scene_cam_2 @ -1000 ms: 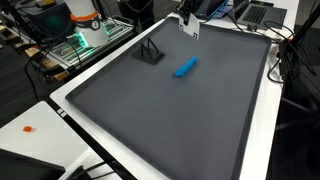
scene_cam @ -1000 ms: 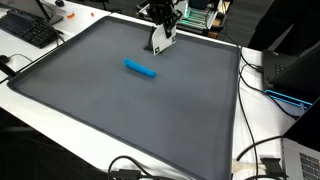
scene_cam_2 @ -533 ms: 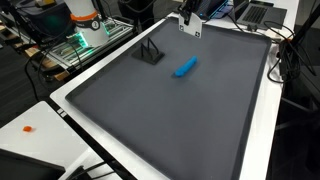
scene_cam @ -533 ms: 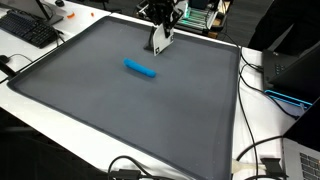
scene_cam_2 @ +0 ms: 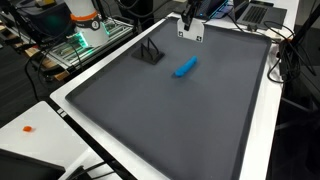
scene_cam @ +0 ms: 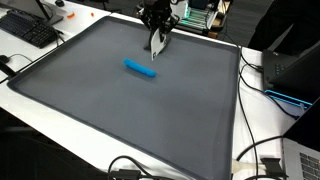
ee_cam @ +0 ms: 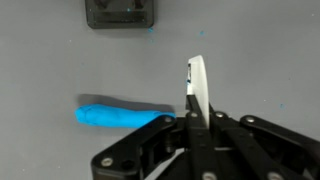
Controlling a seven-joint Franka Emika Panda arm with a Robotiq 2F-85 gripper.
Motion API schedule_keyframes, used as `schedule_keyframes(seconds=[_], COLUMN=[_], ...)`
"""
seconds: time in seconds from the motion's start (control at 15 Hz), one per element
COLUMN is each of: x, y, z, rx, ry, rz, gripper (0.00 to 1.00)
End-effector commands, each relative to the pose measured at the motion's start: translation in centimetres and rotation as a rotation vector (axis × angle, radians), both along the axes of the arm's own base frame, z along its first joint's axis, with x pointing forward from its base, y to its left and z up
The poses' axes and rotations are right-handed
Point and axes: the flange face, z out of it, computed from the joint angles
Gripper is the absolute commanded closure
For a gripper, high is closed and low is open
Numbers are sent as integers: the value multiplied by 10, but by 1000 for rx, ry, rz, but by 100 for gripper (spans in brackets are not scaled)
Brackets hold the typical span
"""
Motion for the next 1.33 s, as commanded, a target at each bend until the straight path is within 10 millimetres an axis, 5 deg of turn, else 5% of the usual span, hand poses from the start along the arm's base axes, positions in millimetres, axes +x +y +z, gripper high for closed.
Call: schedule_keyframes(seconds=[0.0,1.27], x=[15,68], y=[-2,-11], z=[-16,-86], rx=[-40,-122], ry=[-14,-47], rz=[24,57], gripper=[99,99])
